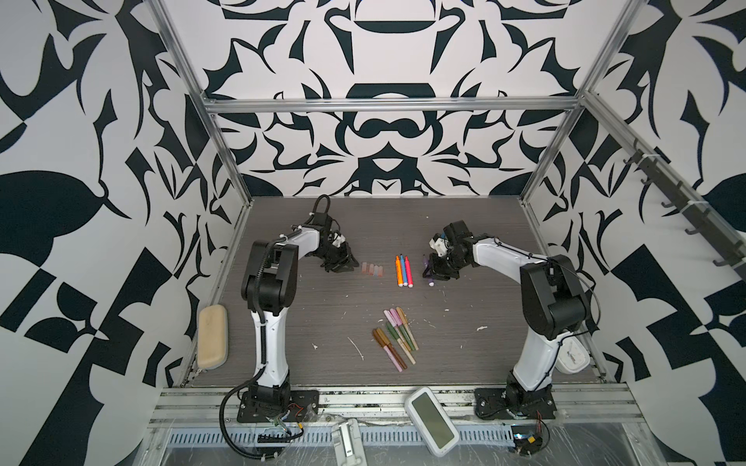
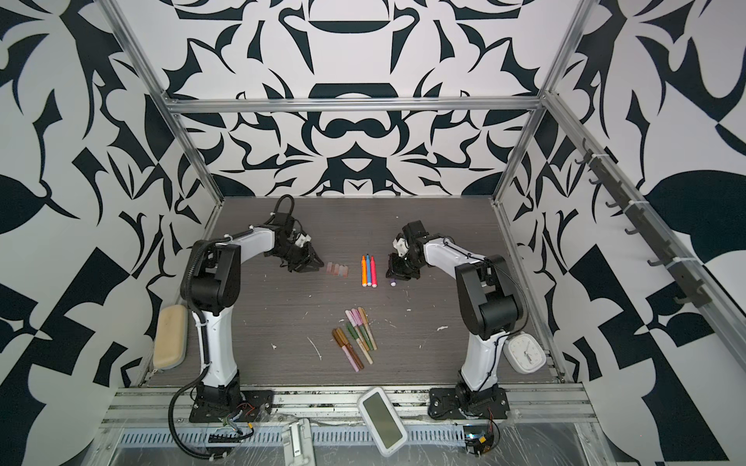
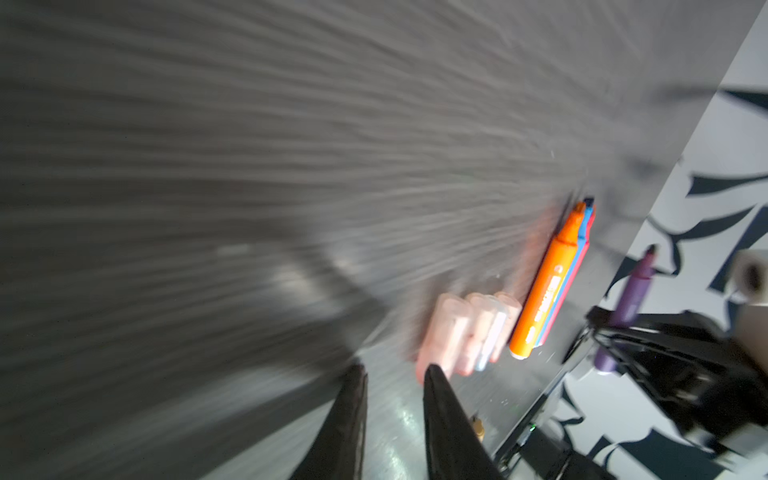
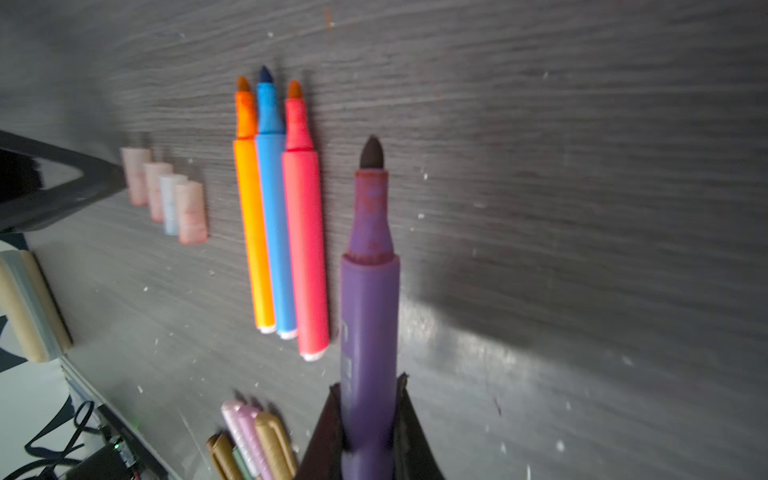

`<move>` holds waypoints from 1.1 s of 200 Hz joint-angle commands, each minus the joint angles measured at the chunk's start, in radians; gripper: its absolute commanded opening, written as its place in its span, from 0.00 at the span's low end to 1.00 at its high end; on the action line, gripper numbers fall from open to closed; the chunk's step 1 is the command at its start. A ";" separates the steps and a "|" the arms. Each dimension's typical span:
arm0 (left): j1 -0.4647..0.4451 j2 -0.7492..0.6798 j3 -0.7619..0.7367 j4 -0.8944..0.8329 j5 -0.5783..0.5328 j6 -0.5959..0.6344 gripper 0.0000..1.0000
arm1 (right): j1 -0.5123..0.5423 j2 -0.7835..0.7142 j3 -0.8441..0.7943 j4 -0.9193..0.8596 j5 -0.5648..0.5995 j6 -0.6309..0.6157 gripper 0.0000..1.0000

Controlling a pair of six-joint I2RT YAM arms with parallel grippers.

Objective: Open the pen caps
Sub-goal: 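Release the cap by the caps while the right gripper lowers the marker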

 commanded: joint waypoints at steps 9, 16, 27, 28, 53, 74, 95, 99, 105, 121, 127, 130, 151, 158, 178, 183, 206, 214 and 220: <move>0.045 -0.055 -0.045 0.065 0.050 -0.059 0.27 | -0.002 0.025 0.010 0.061 -0.022 -0.014 0.00; 0.050 -0.059 -0.054 0.071 0.054 -0.062 0.27 | -0.003 0.037 0.015 0.063 -0.030 -0.017 0.00; 0.059 -0.064 -0.067 0.079 0.058 -0.067 0.27 | -0.002 0.056 0.024 0.067 -0.044 -0.017 0.00; 0.059 -0.065 -0.068 0.080 0.058 -0.068 0.27 | -0.002 0.057 0.024 0.067 -0.045 -0.017 0.00; 0.061 -0.059 -0.068 0.076 0.066 -0.064 0.27 | -0.001 0.084 0.040 0.069 -0.059 -0.013 0.00; 0.061 -0.045 -0.052 0.051 0.062 -0.049 0.25 | 0.006 0.095 0.049 0.068 -0.061 -0.009 0.02; 0.061 -0.038 -0.040 0.026 0.055 -0.035 0.24 | 0.012 0.119 0.069 0.050 -0.072 -0.011 0.06; 0.061 -0.038 -0.039 0.022 0.056 -0.033 0.24 | 0.013 0.125 0.072 0.050 -0.076 -0.011 0.06; 0.061 -0.036 -0.037 0.018 0.053 -0.030 0.23 | 0.016 0.130 0.075 0.048 -0.081 -0.011 0.07; 0.061 -0.033 -0.037 0.009 0.054 -0.028 0.23 | 0.026 0.143 0.085 0.046 -0.087 -0.010 0.10; 0.061 -0.033 -0.037 0.008 0.054 -0.027 0.23 | 0.028 0.145 0.089 0.045 -0.087 -0.009 0.12; 0.061 -0.032 -0.038 0.008 0.054 -0.028 0.23 | 0.031 0.146 0.091 0.046 -0.087 -0.009 0.13; 0.061 -0.031 -0.037 0.005 0.054 -0.028 0.23 | 0.039 0.158 0.103 0.042 -0.085 -0.002 0.18; 0.061 -0.031 -0.035 0.002 0.053 -0.028 0.23 | 0.039 0.161 0.106 0.040 -0.086 -0.001 0.21; 0.061 -0.031 -0.032 -0.001 0.054 -0.027 0.23 | 0.040 0.163 0.106 0.043 -0.091 -0.003 0.31; 0.061 -0.031 -0.031 -0.004 0.054 -0.026 0.23 | 0.039 0.162 0.105 0.044 -0.092 -0.003 0.33; 0.061 -0.029 -0.029 -0.008 0.052 -0.024 0.23 | 0.039 0.156 0.099 0.044 -0.092 -0.005 0.38; 0.061 -0.028 -0.029 -0.008 0.051 -0.024 0.23 | 0.039 0.154 0.097 0.043 -0.093 -0.005 0.38; 0.061 -0.028 -0.029 -0.011 0.048 -0.023 0.23 | 0.040 0.152 0.096 0.043 -0.094 -0.004 0.38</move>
